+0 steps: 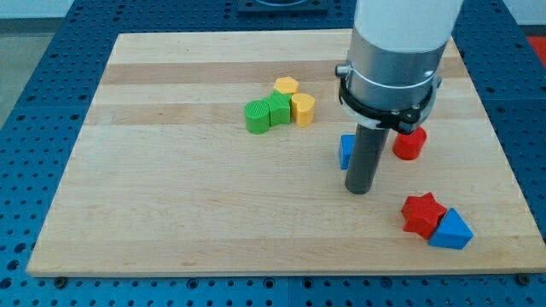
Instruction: Place the blue cube vertically above the red circle
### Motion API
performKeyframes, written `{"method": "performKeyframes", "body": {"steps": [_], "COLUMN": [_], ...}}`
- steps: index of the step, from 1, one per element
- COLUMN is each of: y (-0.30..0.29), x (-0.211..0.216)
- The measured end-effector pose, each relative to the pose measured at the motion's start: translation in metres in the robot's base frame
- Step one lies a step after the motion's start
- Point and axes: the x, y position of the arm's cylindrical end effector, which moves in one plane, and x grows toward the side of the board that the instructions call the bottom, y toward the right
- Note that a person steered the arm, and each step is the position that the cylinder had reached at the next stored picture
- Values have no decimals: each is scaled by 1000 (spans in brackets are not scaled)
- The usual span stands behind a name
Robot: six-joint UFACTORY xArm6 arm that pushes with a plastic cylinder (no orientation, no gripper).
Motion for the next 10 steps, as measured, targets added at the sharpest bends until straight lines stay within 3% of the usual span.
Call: {"method": "performKeyframes", "body": {"steps": [2, 5, 9, 10], "y": [-9, -8, 44, 47], "x": [-1, -63, -157, -164]}}
